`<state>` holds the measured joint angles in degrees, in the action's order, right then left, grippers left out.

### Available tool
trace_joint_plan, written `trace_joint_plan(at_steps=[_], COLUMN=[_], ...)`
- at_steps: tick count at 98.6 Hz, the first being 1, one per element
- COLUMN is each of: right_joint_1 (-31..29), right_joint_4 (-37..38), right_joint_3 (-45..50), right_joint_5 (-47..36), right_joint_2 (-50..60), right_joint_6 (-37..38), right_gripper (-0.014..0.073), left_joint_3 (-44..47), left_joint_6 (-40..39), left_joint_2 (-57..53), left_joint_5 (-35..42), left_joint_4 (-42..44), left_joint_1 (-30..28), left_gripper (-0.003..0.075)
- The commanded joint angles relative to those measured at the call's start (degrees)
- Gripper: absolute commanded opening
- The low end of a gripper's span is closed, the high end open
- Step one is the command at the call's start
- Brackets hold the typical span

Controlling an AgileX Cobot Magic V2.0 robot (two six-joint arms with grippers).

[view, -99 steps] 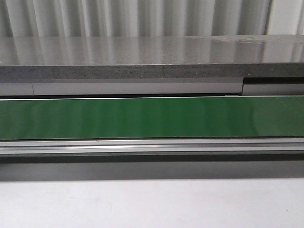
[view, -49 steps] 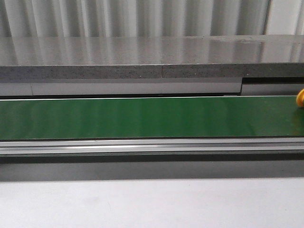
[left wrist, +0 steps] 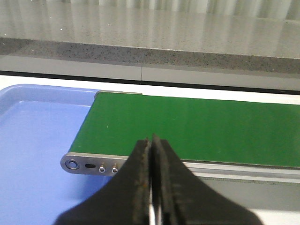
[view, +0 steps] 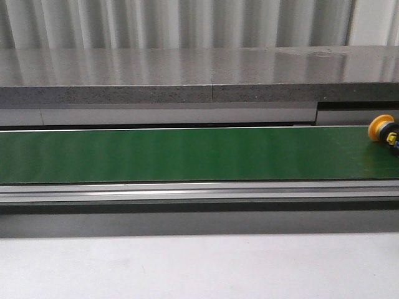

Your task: Move button from right to left

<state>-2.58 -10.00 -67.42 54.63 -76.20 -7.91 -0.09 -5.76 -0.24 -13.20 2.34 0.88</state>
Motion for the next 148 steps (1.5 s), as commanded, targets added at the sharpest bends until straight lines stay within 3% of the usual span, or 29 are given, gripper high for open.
trace_joint_plan(at_steps=[1,50,109,148], right_joint_1=[0.6,3.0,3.0,3.0], right_joint_4=[-0.7,-0.6,-0.6,-0.7], right_joint_3=[-0.8,22.4,38.7,40.5], right_joint_5=[-1.7,-18.7,-19.3,-18.0], right_joint_2=[5.1,32.1,64.5,68.1], right_joint_6=[-0.7,-4.9,-5.2,-5.2], right_gripper=[-0.0066,-0.0066,-0.0066,-0.0066], left_joint_3=[1.4,1.4,1.4,0.7], left_joint_6=[-0.6,-0.6,-0.6,-0.6], left_joint_2=[-2.1,-2.1,-2.1,-2.1], left_joint_5=[4.2,4.2,6.9,14.0], left_joint_4=[0.0,0.0,0.0,1.9], left_joint_1=[0.0,0.0,0.0,0.0], left_gripper=[-0.0020,-0.0020,-0.0020,-0.0020])
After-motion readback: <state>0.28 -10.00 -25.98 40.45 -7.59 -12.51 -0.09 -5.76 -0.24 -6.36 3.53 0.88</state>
